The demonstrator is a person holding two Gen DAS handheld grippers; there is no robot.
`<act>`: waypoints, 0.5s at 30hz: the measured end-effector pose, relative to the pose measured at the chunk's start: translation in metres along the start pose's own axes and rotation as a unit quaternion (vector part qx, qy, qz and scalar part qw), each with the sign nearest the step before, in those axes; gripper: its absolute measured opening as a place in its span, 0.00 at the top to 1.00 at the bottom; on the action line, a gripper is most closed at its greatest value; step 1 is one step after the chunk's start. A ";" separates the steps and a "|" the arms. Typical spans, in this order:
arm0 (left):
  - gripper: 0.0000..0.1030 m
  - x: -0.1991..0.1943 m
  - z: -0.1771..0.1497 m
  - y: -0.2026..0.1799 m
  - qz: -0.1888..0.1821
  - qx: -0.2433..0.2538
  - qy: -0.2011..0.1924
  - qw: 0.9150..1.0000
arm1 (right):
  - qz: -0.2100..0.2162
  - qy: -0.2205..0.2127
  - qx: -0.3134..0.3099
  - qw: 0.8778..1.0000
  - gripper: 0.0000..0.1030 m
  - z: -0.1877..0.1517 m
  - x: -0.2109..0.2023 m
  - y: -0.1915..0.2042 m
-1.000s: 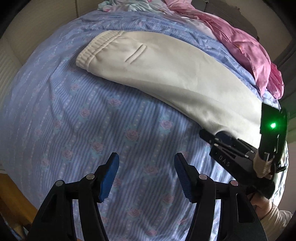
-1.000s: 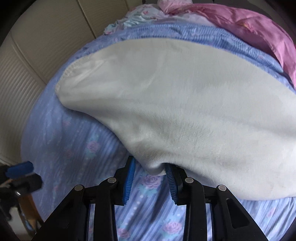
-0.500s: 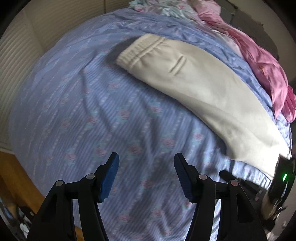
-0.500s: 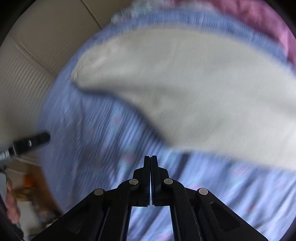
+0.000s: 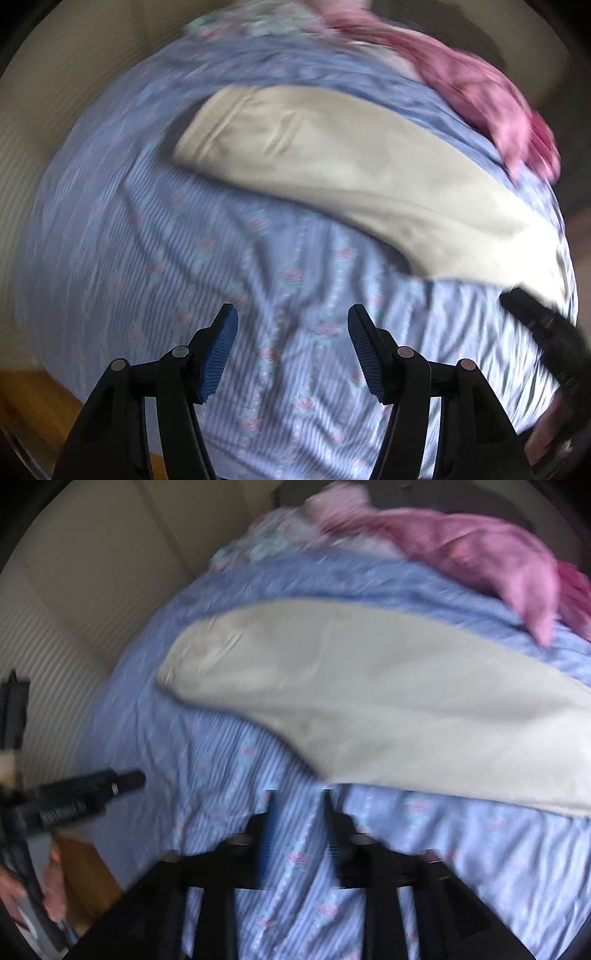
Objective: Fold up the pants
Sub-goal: 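Raise both tools above the straightened trouser strip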
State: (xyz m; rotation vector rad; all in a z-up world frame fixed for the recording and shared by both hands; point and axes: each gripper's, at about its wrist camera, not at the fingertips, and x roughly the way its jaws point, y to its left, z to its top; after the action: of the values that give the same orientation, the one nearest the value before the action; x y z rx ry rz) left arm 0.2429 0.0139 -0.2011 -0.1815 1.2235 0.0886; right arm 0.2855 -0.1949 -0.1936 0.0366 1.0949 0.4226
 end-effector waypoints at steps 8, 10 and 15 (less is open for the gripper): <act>0.39 -0.043 0.017 -0.080 -0.052 0.203 -0.032 0.977 | -0.091 -0.103 0.154 0.978 0.44 -0.015 -0.108 -0.040; 0.38 -0.053 0.020 -0.108 -0.074 0.227 -0.039 0.970 | -0.116 -0.123 0.181 0.969 0.42 -0.024 -0.129 -0.052; 0.36 -0.071 0.019 -0.188 -0.105 0.277 -0.065 0.953 | -0.161 -0.149 0.221 0.950 0.40 -0.046 -0.168 -0.102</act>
State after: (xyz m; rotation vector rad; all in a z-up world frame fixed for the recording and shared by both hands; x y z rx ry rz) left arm 0.2676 -0.1645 -0.1105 0.1832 1.0487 -0.4199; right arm 0.2127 -0.3552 -0.0957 0.3037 0.8577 -0.1275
